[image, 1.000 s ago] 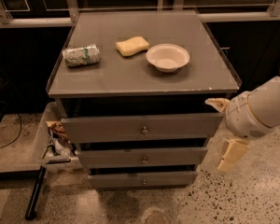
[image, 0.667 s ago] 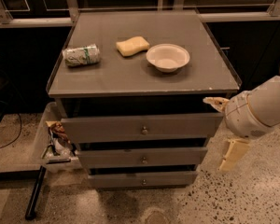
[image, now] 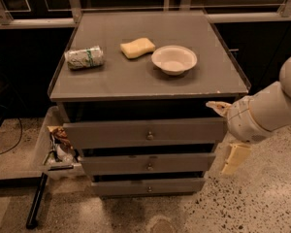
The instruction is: Open top drawer
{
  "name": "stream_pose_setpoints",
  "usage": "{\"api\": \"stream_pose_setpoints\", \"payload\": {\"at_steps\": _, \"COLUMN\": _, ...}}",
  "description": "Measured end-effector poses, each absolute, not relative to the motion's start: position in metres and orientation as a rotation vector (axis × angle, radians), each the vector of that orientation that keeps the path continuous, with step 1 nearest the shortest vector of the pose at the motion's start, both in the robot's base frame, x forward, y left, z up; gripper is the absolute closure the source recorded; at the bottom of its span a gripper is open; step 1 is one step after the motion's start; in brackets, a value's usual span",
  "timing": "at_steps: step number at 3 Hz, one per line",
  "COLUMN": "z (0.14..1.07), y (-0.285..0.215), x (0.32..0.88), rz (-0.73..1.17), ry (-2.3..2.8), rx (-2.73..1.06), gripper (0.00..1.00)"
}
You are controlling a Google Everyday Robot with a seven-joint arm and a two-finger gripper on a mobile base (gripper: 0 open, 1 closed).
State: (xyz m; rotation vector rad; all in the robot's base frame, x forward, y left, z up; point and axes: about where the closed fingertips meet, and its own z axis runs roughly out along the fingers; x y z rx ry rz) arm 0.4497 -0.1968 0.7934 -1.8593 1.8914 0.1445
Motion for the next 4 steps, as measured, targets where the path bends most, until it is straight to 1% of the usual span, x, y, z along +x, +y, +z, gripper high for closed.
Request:
{"api": "stream_pose_setpoints", "payload": {"at_steps": 2, "z": 0.738, "y": -0.198, "x": 0.502, "rz": 0.069, "ry": 1.867, "rx": -1.894, "gripper": 0.0}}
{"api": "stream_pose_setpoints", "payload": {"at_steps": 4, "z": 0.695, "y": -0.213, "x": 0.545, "rz": 0.004, "ry": 1.826, "rx": -1.899, "gripper": 0.0}}
